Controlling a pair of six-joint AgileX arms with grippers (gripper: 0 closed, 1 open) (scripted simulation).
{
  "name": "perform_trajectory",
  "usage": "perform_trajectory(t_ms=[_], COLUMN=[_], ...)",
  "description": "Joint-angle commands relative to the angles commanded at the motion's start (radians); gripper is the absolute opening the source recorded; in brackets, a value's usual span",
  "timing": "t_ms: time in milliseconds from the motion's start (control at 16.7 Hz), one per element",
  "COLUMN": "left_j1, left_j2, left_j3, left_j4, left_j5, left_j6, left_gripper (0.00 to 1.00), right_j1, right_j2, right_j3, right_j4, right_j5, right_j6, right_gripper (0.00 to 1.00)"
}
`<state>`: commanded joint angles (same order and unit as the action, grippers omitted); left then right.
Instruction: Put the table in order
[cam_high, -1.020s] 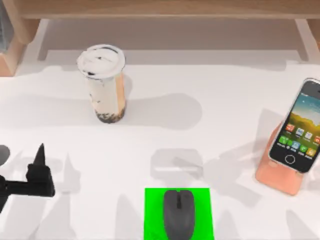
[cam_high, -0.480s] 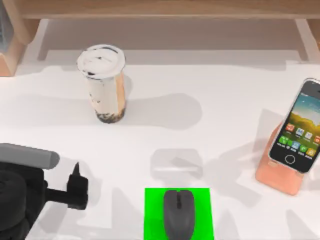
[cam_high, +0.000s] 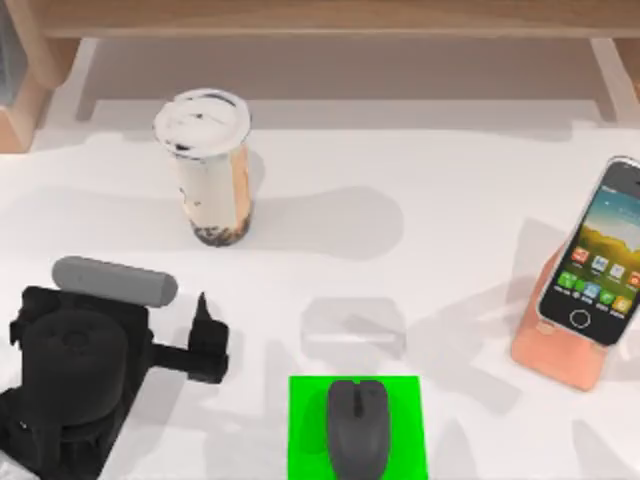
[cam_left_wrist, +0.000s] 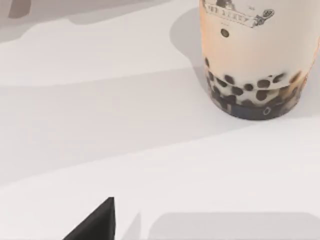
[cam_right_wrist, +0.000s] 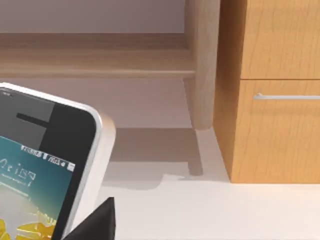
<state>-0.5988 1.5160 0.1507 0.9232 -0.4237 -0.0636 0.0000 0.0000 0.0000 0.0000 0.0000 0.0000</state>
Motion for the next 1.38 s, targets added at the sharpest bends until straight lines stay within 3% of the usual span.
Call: perform_trajectory(t_ms=[720, 1380], left_j1=[-0.004, 0.019], left_j2=[0.529, 0.580], left_j3=[0.373, 0.436], left_j4=[0.462, 0.479], left_j5=[-0.109, -0.104], left_j6=[0.004, 0.007], left_gripper=[1.00, 1.00], right_j1=[0.000, 0.000], right_j2=[0.000, 0.000], right_j3=[0.000, 0.000], right_j4=[0.000, 0.000], right_j5=[0.000, 0.000], right_j6=[0.000, 0.000], right_gripper=[1.00, 1.00])
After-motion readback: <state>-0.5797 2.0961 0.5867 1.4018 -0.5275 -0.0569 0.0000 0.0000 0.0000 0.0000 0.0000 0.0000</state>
